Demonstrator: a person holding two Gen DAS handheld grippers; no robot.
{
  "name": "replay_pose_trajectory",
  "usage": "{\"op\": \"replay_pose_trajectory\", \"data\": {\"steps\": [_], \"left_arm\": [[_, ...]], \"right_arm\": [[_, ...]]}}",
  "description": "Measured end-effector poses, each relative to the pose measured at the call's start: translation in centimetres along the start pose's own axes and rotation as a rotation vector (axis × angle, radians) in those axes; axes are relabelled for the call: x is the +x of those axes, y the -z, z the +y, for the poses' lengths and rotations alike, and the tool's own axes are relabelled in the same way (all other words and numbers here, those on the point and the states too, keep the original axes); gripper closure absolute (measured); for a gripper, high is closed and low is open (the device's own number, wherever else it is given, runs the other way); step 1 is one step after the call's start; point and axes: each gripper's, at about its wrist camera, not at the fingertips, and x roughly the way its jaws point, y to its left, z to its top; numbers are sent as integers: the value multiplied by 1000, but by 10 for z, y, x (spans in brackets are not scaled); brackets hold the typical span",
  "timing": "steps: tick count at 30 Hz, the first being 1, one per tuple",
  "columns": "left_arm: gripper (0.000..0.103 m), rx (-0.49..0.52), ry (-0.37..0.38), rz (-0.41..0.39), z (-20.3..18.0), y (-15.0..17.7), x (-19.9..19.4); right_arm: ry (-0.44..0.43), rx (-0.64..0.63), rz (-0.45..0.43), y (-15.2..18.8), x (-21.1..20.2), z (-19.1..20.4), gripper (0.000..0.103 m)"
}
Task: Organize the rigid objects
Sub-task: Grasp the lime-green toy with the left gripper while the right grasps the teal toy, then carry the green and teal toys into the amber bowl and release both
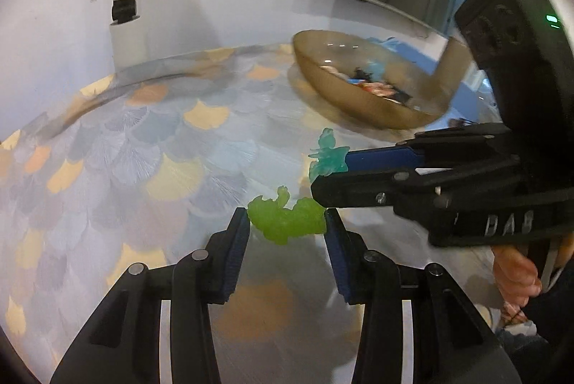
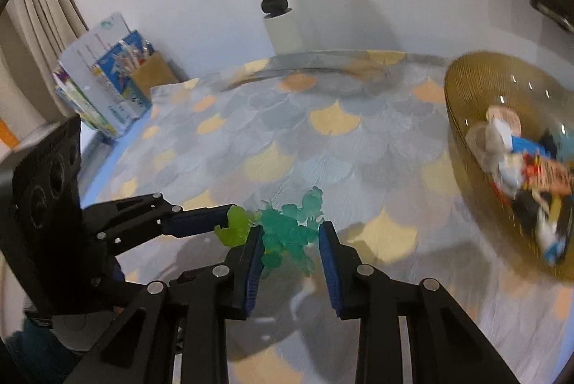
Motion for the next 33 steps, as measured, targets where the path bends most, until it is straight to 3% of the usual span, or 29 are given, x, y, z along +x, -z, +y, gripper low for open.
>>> {"op": "replay_pose_trajectory", "data": {"steps": [5, 9, 12, 20, 22, 24, 29, 33], "left_arm": [[64, -68, 12, 3, -13, 19, -12], [64, -55, -21, 42, -25, 31, -12], [64, -51, -46, 54, -26, 39, -15], [64, -127, -88, 109, 11, 75, -30], [64, -140, -83, 117, 15, 81, -31], [64, -146, -100, 115, 19, 85, -35], [63, -185, -134, 100, 34, 94, -45], [63, -205, -156, 95, 40, 94, -48]], "right_arm": [[-41, 32, -29, 26, -14, 4, 72], [-4, 32, -5, 41, -6, 9, 72], [-31, 54, 12, 48, -1, 6, 73], [-13, 146, -17, 58, -23, -26, 74], [-25, 130, 14, 59, -20, -23, 66], [-44, 119, 70, 61, -8, -16, 39], [18, 3, 124, 63, 25, 19, 39], [79, -36, 115, 57, 42, 36, 39]]}}
